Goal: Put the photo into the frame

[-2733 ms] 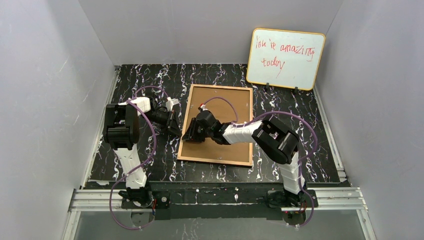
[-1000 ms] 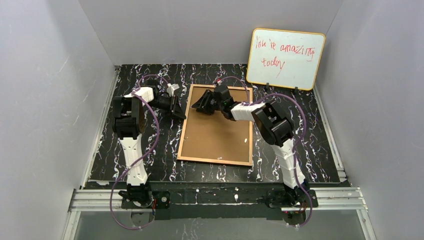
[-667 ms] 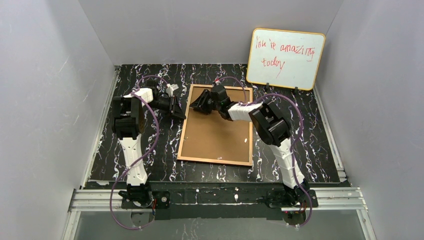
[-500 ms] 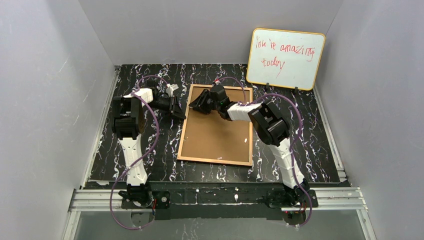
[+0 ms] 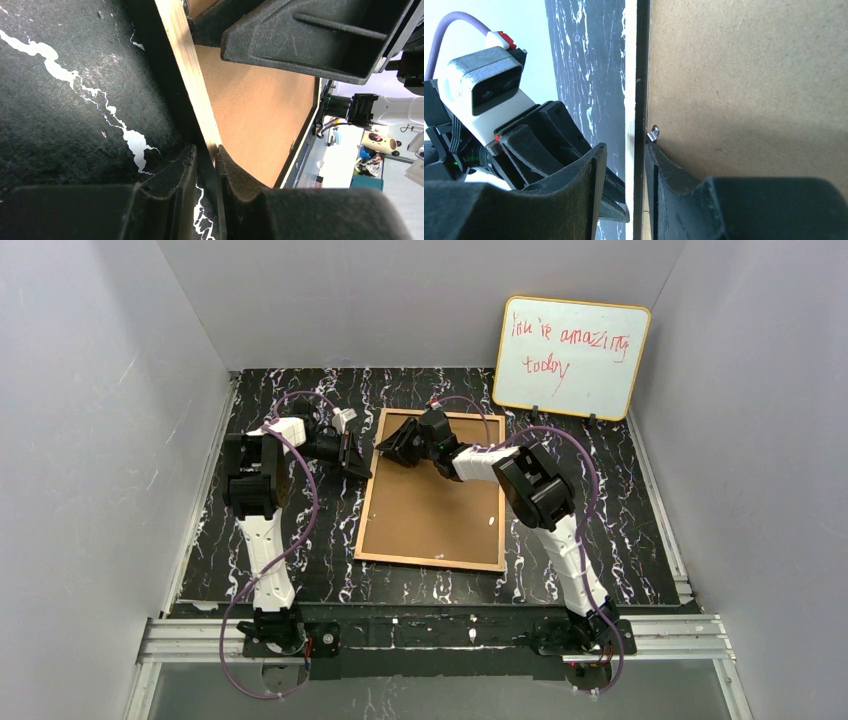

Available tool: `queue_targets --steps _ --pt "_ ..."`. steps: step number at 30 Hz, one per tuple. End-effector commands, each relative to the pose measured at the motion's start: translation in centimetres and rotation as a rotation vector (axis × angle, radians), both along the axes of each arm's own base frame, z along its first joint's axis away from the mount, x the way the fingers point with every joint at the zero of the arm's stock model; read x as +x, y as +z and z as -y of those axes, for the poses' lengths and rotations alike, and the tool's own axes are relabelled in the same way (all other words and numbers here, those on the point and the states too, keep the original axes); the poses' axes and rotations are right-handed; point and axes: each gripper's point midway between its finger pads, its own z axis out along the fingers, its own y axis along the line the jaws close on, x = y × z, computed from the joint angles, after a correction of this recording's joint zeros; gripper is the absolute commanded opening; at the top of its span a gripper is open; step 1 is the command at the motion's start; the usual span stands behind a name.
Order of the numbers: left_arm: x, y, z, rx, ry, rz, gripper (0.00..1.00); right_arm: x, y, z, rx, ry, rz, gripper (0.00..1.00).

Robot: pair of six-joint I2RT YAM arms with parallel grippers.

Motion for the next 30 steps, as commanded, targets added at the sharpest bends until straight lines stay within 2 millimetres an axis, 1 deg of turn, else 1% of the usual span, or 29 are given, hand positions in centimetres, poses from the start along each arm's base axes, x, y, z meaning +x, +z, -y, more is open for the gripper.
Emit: queue_targets --steps 1,8,11,14,17,18,19,20,22,23,25,27,28,30 --pt "-2.7 -2.1 0.7 0.069 -0.058 -0.053 0.11 0.1 -3.9 0.6 -0.088 -0.049 -0.068 0.43" --pt "-2.7 -2.1 0.7 0.072 -0.064 -0.044 0.11 0.1 -4.6 0.3 -0.102 -0.069 -0.080 0.43" --pt "-2.8 -2.0 0.8 0.071 -0.065 -0.046 0.11 0.1 -4.4 0.2 -0.095 -0.066 -0.075 0.43" --pt "-2.7 -1.8 0.7 0.073 -0.062 -0.041 0.11 -0.1 -2.6 0.0 -0.064 -0.050 -0.052 0.44" --pt "-2.4 -1.1 0.4 0.077 -0.064 -0.029 0.11 -0.2 0.9 0.1 -0.009 -0.041 -0.016 0.48" --pt "-2.2 -0.7 0.2 0.077 -0.062 -0.022 0.11 -0.2 2.0 0.8 0.013 -0.052 -0.027 0.51" --pt "-2.1 -0.4 0.0 0.076 -0.061 -0.016 0.11 -0.1 3.1 1.9 0.057 -0.073 -0.043 0.53" --pt "-2.0 0.0 -0.3 0.077 -0.059 -0.011 0.12 0.1 5.0 3.2 0.115 -0.097 -0.031 0.56" --pt "-1.7 0.6 -0.9 0.080 -0.051 -0.002 0.12 0.9 8.3 6.2 0.158 -0.151 0.015 0.65" --pt "-1.6 1.0 -1.2 0.082 -0.054 0.010 0.13 1.3 8.9 7.9 0.127 -0.168 0.020 0.74" --pt "-1.8 1.3 -1.8 0.106 -0.066 0.030 0.16 1.7 10.1 10.9 0.041 -0.191 0.051 0.81" --pt "-2.3 1.2 -2.3 0.136 -0.080 0.043 0.20 1.8 10.5 13.9 -0.041 -0.217 0.081 0.97" --pt "-2.6 1.0 -2.5 0.150 -0.088 0.048 0.22 1.8 10.6 15.4 -0.084 -0.226 0.089 0.99" --pt "-3.2 0.5 -3.0 0.184 -0.102 0.051 0.26 2.2 10.0 19.4 -0.229 -0.290 0.086 0.99"
